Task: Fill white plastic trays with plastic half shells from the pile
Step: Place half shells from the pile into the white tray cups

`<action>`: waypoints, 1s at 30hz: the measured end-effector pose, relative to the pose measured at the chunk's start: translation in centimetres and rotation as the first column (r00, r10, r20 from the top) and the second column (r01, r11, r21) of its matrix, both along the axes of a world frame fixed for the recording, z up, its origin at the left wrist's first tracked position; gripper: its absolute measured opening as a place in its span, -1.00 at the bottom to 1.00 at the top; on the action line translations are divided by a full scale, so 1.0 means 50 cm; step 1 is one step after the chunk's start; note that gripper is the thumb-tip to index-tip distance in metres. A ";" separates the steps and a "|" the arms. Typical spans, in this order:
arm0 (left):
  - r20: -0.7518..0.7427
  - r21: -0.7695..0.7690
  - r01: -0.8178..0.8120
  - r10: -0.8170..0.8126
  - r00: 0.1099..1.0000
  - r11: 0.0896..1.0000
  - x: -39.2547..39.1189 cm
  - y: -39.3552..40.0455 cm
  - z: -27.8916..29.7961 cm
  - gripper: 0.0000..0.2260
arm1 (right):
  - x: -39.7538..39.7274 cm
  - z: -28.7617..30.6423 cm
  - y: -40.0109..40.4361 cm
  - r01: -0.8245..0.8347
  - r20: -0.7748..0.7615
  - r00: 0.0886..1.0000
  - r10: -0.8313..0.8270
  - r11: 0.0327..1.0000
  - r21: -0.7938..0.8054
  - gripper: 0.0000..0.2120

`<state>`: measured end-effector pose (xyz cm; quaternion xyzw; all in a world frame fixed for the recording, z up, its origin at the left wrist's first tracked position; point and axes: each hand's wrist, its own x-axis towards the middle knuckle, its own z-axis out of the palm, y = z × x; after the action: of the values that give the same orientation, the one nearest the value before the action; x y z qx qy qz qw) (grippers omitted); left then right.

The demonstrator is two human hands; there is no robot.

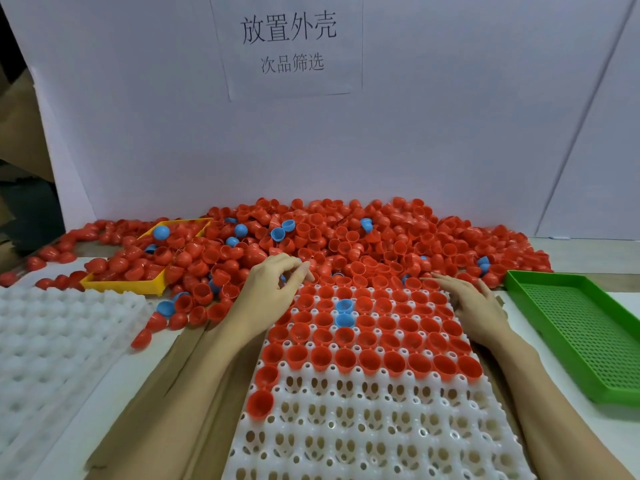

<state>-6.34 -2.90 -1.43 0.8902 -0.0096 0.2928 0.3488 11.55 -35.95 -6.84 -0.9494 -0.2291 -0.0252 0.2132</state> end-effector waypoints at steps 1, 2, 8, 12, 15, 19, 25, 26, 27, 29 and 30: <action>0.001 0.002 0.001 -0.001 1.000 1.000 0.000 -0.001 -0.001 -0.77 | 0.001 -0.001 -0.001 -0.006 0.013 1.000 0.006 1.000 -0.012 -0.44; 0.004 0.004 0.003 -0.003 1.000 1.000 0.000 -0.002 -0.001 -0.76 | 0.002 -0.002 0.000 -0.017 0.028 0.999 0.017 1.000 -0.017 -0.41; 0.014 -0.011 -0.004 0.004 1.000 1.000 0.000 -0.003 0.001 -0.78 | -0.013 0.017 0.010 0.069 0.084 0.992 -0.096 0.959 0.274 -0.33; 0.030 -0.051 -0.006 0.008 1.000 0.999 -0.002 -0.007 0.007 -0.82 | -0.046 0.060 0.017 0.035 0.068 0.992 -0.104 0.760 0.649 -0.45; 0.040 -0.052 0.035 -0.033 0.999 0.998 -0.005 -0.024 0.014 -0.89 | -0.080 0.097 0.030 -0.030 0.021 1.000 0.023 0.596 0.802 -0.69; 0.045 -0.055 0.141 -0.139 0.989 0.988 -0.010 -0.065 0.022 -0.86 | -0.125 0.123 0.057 -0.097 -0.083 0.960 0.269 0.593 0.799 -0.79; 0.065 -0.031 0.409 -0.406 0.911 0.912 -0.026 -0.126 0.038 -0.69 | -0.161 0.129 0.094 -0.238 -0.233 0.783 0.577 0.624 0.744 -0.78; 0.073 -0.022 0.411 -0.409 0.910 0.911 -0.028 -0.133 0.040 -0.71 | -0.168 0.132 0.099 -0.248 -0.252 0.755 0.606 0.619 0.745 -0.78; 0.077 -0.021 0.407 -0.404 0.911 0.913 -0.029 -0.138 0.038 -0.72 | -0.174 0.134 0.101 -0.254 -0.267 0.732 0.627 0.615 0.747 -0.77; 0.079 -0.040 0.386 -0.382 0.921 0.922 -0.031 -0.146 0.035 -0.73 | -0.182 0.138 0.103 -0.265 -0.283 0.711 0.644 0.618 0.741 -0.76; 0.075 -0.053 0.377 -0.373 0.925 0.925 -0.030 -0.146 0.033 -0.73 | -0.185 0.140 0.103 -0.273 -0.286 0.709 0.645 0.625 0.731 -0.75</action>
<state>-7.84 -10.22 0.21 0.8500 -0.1810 0.2491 0.4274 2.32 -30.79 0.17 -0.6888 -0.3837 0.2159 0.5759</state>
